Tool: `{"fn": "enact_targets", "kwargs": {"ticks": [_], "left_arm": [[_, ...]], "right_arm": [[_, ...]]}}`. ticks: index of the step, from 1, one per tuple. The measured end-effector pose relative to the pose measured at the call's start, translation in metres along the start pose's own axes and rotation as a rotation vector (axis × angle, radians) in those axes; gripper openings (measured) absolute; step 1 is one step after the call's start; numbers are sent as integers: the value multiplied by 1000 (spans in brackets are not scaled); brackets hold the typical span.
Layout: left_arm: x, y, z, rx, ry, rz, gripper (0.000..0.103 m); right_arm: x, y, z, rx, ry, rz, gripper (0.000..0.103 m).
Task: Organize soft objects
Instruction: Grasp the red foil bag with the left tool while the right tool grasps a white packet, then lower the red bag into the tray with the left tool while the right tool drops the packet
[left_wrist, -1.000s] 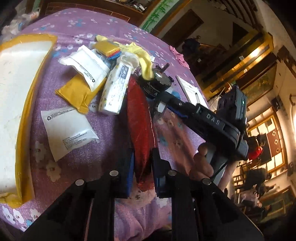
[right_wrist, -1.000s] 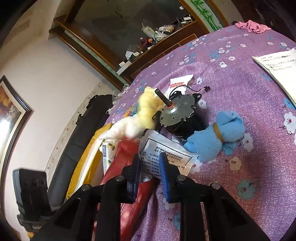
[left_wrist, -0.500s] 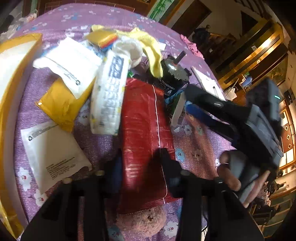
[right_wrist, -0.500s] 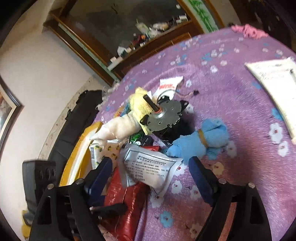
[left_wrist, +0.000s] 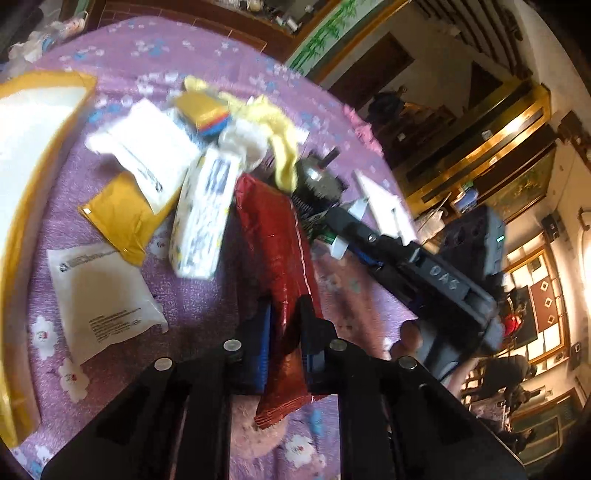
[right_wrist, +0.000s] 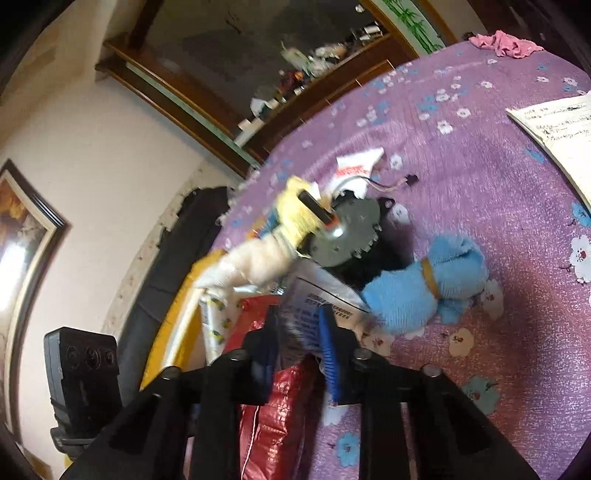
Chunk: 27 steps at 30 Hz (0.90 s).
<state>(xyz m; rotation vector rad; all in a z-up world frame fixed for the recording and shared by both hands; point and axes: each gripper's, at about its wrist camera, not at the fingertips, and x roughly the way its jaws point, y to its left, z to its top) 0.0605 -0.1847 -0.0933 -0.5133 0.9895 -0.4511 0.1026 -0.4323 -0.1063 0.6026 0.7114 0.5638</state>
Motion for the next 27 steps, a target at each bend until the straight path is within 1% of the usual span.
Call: {"fn": "enact_targets", "kwargs": {"ticks": [3,5,8,10,11,13,14,15,17,19,20,23,25,27], "left_arm": [[-23,1,5,-11,-40,-27,11],[-40,5,6,-28,-70,-45,11],[-78,18,0,-63,-129,-56,11],[-108,26,-4,-65,-191,-31,11],[-125,33,-7,-72,-230,-10,11],[-148,46,-6,-99,-286,27,11],[-157,55,-6,-113,-310,43,11],[-167,67,-7,-133,-338,56,11],[-173,86,-7,-173,-360,81,11],[-176,107,-11,-210,-375,118,11],[-176,120,-13,-233,-373,131,11],[-169,145,-17,-279,-354,157,11],[-163,160,-21,-306,-333,185,11],[-153,171,-22,-325,-309,222,11]], "right_arm": [[-14,0,0,-8,-61,60,14],[-25,5,-3,-34,-103,64,13],[-39,14,-8,-62,-136,60,13],[-42,31,-15,-94,-156,79,14],[-42,50,-17,-124,-161,108,14],[-33,84,-20,-184,-151,128,14],[-26,108,-20,-233,-127,148,14],[-17,123,-20,-258,-109,163,14],[8,152,-20,-310,-54,192,14],[35,167,-20,-346,2,203,14],[53,176,-22,-366,46,194,14],[93,198,-34,-430,140,155,14],[110,214,-42,-478,172,117,14],[131,231,-50,-538,217,57,14]]}}
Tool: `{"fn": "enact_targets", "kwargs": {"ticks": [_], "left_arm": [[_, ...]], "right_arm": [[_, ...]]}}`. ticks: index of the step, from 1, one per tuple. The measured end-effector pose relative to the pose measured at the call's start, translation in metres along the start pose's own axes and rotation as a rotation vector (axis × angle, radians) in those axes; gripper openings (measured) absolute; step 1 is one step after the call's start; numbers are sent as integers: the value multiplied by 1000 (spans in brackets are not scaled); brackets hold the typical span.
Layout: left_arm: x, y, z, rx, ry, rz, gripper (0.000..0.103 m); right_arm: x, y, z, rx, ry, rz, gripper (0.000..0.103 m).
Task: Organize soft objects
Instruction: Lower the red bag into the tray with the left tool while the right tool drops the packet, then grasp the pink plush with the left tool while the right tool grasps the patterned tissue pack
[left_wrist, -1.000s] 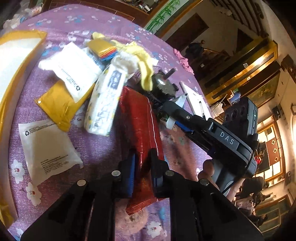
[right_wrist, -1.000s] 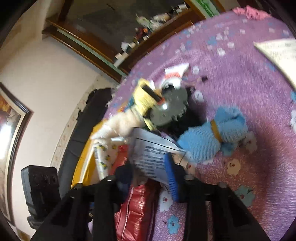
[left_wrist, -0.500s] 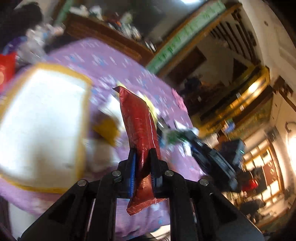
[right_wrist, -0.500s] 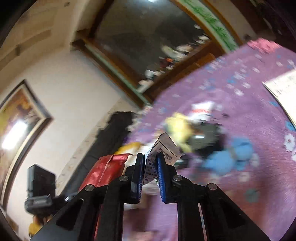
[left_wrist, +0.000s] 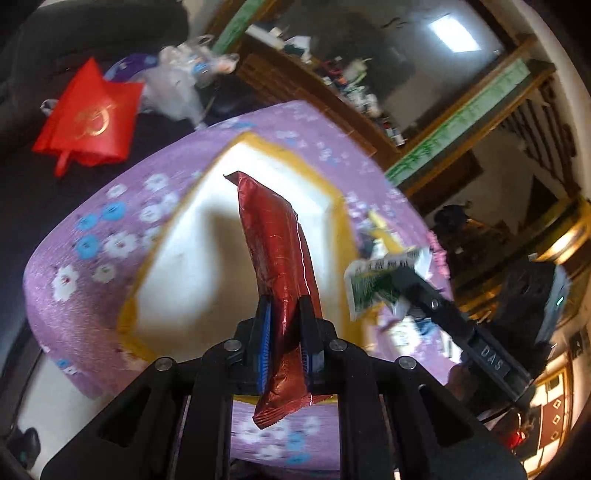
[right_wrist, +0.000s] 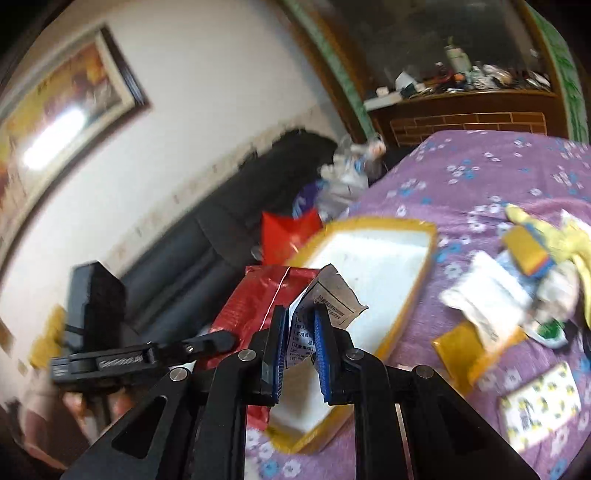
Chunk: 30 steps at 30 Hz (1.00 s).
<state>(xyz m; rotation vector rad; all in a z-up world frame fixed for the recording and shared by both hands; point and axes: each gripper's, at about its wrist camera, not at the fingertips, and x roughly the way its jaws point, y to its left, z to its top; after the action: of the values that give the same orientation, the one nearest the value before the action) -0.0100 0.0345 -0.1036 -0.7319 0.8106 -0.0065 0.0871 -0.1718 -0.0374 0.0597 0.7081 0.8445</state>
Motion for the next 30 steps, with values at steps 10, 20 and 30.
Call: {"fn": "enact_targets", "kwargs": {"ticks": [10,20,30], "left_arm": [[13,28,3,49,50,25,14],[-41,30,3,-9,-116,-9,61],[-20,-60,-27,184,-97,-76,61]], "right_arm": [[70,84,7,-147,138,-209,18],[28,75,-18,19,44,-34,61],[-65,11,-80,199,-86,37,86]]}}
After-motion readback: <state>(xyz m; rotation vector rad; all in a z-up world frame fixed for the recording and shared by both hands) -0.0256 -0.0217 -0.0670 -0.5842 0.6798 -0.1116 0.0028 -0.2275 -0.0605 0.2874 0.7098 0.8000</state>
